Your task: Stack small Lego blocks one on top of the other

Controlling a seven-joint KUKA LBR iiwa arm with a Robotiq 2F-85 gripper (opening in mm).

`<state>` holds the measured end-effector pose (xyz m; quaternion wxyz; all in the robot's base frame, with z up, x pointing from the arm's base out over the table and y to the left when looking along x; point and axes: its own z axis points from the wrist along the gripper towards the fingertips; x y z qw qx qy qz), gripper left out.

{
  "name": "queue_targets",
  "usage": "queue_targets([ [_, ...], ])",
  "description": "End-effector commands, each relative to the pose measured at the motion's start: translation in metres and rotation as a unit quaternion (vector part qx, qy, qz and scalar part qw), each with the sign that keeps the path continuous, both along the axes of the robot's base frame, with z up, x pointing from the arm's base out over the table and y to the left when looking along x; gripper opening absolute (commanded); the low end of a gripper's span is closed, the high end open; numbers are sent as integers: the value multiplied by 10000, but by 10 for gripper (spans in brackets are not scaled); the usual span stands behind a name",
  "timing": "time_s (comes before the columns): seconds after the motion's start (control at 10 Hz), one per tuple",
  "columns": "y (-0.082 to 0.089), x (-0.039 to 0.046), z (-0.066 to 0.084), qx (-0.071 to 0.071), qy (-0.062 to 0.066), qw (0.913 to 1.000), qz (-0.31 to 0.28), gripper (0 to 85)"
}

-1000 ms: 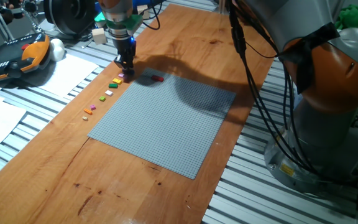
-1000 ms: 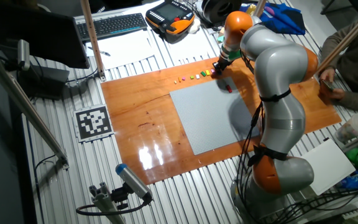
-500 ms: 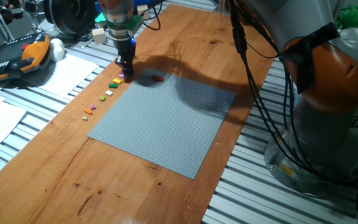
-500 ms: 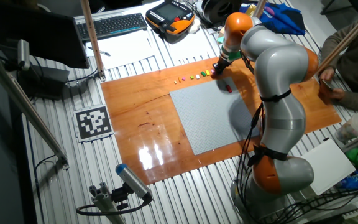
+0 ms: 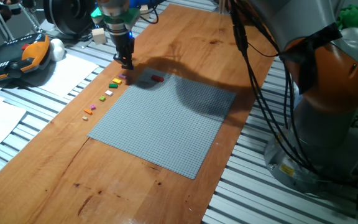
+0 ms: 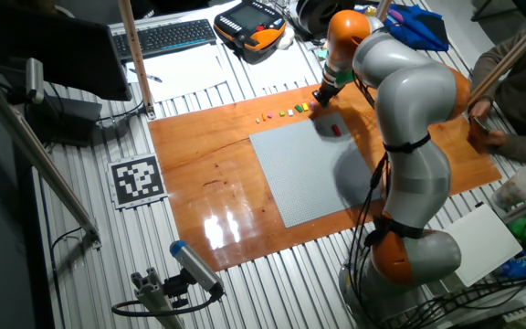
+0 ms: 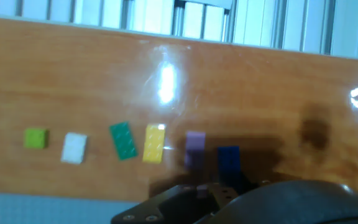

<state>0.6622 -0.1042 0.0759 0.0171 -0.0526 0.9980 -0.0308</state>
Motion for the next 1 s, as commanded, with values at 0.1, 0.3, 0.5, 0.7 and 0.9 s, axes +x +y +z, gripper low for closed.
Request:
queue_targets([
  [0.1, 41, -264, 243, 10, 5, 10000, -51, 0],
  [0.3, 57, -430, 303, 33, -40, 10000, -33, 0],
  [0.5, 57, -430, 303, 25, -116, 9999, -28, 0],
  [0.7, 57, -430, 303, 119, -26, 9999, -80, 0],
  [0.9, 57, -430, 303, -44, 110, 9999, -96, 0],
])
